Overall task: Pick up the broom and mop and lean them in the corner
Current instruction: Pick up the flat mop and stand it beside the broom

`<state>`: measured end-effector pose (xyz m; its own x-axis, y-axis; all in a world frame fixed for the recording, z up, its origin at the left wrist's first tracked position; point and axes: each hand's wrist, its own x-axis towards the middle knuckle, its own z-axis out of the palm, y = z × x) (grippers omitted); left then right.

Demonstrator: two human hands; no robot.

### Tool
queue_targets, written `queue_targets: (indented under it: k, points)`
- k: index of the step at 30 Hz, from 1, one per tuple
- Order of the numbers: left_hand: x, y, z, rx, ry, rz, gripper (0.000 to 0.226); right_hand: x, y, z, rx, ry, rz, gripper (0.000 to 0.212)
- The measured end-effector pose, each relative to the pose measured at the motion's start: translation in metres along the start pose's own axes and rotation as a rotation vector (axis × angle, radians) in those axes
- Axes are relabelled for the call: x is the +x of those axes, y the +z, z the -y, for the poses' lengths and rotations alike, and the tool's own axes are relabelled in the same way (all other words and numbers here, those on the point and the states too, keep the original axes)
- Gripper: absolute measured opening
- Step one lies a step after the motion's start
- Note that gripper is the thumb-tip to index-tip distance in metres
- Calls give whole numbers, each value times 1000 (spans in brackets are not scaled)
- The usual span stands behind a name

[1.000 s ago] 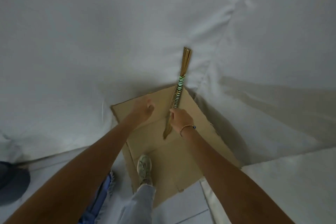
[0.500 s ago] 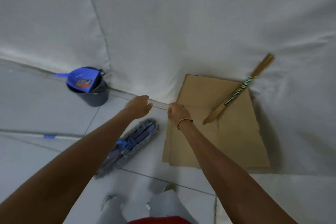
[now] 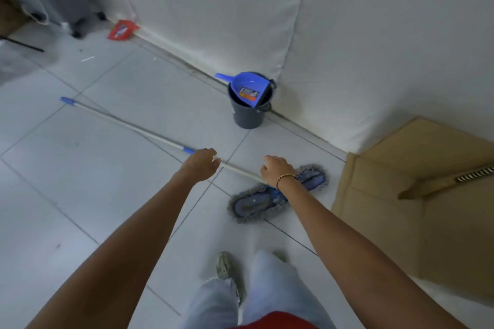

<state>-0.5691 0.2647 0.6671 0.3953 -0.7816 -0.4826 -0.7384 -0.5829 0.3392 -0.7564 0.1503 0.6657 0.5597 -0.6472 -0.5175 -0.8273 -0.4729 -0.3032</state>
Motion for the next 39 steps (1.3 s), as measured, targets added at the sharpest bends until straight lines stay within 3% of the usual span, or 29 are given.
queue_targets:
  k: [10,16,19,24,32,39]
  points:
    - [33,-50,176,-113,-140,-28,34,102,44,156,-7,-81,86,34]
    - [110,-109,271,-176,-192,-31,32,211,64,253,22,-93,137,34]
    - [172,-147,320,-407,-316,14,20,286,74,304,31,-72,168,31]
    - [258,-171,403,-1101,-591,-42,9,394,93,368,36,-44,207,33]
    - [379,-126,504,-1576,-770,-38,17,508,170,400,114,71,340,29]
    - [548,-1,622,-1569,-914,-62,11,634,332,365,128,187,457,44]
